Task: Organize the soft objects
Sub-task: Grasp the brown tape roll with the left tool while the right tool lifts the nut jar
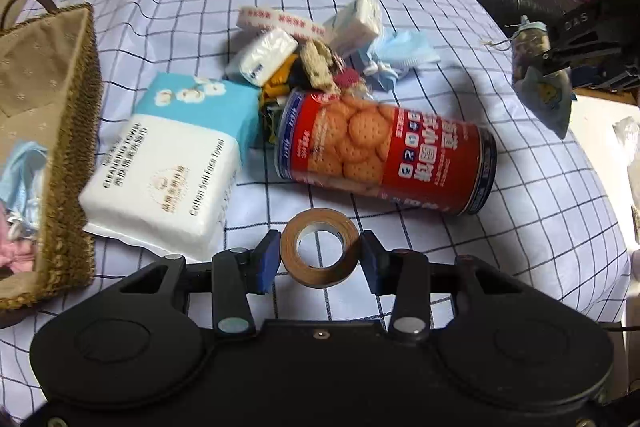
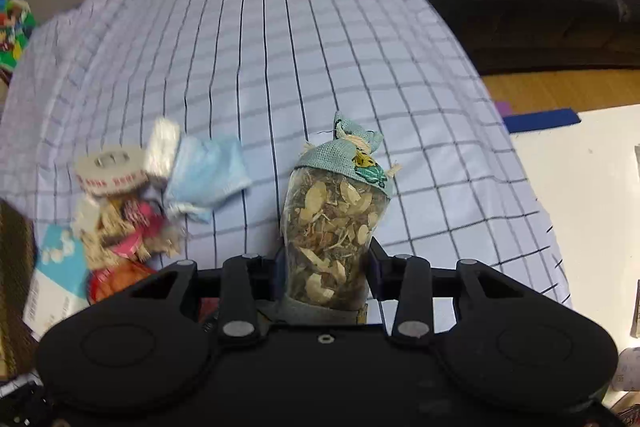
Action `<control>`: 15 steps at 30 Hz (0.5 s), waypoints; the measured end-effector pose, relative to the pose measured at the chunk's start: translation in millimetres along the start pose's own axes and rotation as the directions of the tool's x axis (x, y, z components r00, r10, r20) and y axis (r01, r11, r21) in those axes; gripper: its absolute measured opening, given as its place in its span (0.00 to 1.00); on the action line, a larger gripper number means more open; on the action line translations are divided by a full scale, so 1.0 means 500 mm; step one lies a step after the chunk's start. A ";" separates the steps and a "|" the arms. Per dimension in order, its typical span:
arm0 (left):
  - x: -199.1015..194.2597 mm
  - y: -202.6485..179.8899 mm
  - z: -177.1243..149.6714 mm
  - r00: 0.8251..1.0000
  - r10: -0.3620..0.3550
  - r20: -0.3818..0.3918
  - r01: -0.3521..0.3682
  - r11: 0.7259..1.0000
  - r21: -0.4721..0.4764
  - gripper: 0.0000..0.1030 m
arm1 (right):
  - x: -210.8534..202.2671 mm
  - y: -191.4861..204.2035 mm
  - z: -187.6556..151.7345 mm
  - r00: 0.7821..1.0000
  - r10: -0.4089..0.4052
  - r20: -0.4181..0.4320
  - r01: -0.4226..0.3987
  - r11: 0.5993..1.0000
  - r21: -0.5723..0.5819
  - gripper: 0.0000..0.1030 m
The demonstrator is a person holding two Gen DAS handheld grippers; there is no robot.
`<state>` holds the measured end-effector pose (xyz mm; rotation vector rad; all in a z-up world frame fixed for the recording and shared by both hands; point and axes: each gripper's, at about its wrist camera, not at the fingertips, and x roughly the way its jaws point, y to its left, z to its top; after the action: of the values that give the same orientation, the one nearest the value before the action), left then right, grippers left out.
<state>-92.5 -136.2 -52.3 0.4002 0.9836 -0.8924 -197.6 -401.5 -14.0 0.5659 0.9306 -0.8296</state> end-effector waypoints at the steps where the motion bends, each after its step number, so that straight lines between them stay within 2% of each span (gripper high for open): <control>1: -0.006 0.003 0.002 1.000 0.007 0.009 -0.007 1.000 -0.004 0.41 | -0.010 0.002 0.002 1.000 0.005 0.011 -0.005 1.000 0.002 0.37; 7: -0.043 0.032 0.018 0.996 0.062 0.064 -0.059 0.997 -0.050 0.41 | -0.062 0.034 0.003 0.997 0.045 0.063 -0.044 0.999 -0.022 0.37; 15: -0.090 0.104 0.036 0.981 0.149 0.121 -0.129 0.979 -0.158 0.41 | -0.119 0.148 -0.012 0.987 0.138 0.088 -0.127 0.984 -0.122 0.37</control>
<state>-52.3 -96.4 -9.6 0.2749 0.8828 -0.7043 -160.2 -332.9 40.1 0.4771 0.8380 -0.6726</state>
